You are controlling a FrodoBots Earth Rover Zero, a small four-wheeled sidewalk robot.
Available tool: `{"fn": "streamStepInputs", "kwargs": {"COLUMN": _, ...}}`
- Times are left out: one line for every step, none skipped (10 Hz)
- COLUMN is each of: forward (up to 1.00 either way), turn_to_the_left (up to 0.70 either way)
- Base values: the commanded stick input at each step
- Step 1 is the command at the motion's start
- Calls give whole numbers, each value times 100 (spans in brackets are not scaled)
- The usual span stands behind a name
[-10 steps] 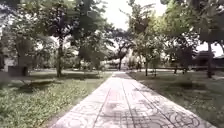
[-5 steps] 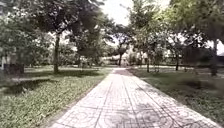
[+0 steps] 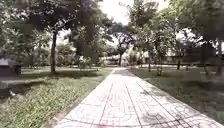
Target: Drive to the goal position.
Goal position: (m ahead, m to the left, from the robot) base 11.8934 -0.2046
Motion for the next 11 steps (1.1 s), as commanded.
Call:
{"fn": "streamStepInputs", "kwargs": {"forward": 70, "turn_to_the_left": -27}}
{"fn": "streamStepInputs", "kwargs": {"forward": 70, "turn_to_the_left": -27}}
{"fn": "streamStepInputs", "kwargs": {"forward": 70, "turn_to_the_left": 0}}
{"fn": "streamStepInputs", "kwargs": {"forward": 70, "turn_to_the_left": 0}}
{"fn": "streamStepInputs", "kwargs": {"forward": 70, "turn_to_the_left": 0}}
{"fn": "streamStepInputs", "kwargs": {"forward": 70, "turn_to_the_left": 0}}
{"fn": "streamStepInputs", "kwargs": {"forward": 70, "turn_to_the_left": 0}}
{"fn": "streamStepInputs", "kwargs": {"forward": 70, "turn_to_the_left": 0}}
{"fn": "streamStepInputs", "kwargs": {"forward": 70, "turn_to_the_left": 0}}
{"fn": "streamStepInputs", "kwargs": {"forward": 70, "turn_to_the_left": 0}}
{"fn": "streamStepInputs", "kwargs": {"forward": 70, "turn_to_the_left": -27}}
